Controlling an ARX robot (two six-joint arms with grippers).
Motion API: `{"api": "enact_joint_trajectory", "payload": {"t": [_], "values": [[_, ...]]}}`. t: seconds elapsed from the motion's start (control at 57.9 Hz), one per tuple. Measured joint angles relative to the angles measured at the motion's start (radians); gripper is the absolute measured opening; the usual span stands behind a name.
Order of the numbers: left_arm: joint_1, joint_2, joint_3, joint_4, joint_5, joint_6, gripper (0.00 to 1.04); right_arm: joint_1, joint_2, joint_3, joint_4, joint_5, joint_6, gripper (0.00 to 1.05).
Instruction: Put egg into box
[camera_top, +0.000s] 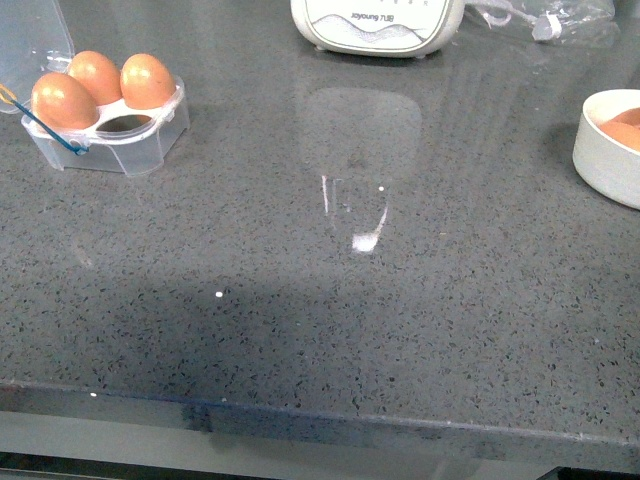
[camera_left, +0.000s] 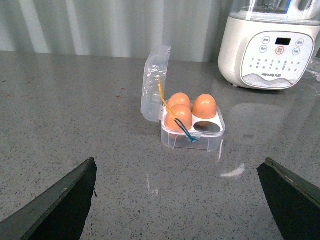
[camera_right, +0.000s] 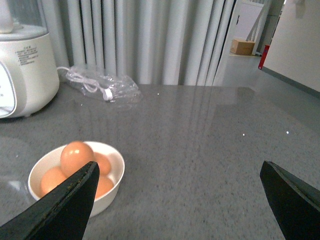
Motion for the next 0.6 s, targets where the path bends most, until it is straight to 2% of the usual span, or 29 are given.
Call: {"api": "enact_joint_trajectory", "payload": {"t": [0.086,0.207,0.414,0.604], "values": [[0.000,0.000,0.000,0.000,0.000,0.000,0.98,-0.041,0.250,0.085,0.146,-0.039,0.014,0.97],[0.000,0.000,0.000,0.000,0.000,0.000,0.98,-0.035,0.481,0.185,0.174,-0.061,0.037,0.97],[0.000,0.000,0.000,0.000,0.000,0.000,0.98,0.008,0.652,0.340,0.113,-0.071,0.062,0.97],[0.000,0.000,0.000,0.000,0.000,0.000,0.98,0.063,0.737,0.465,0.013,-0.166,0.069,0.97]]}}
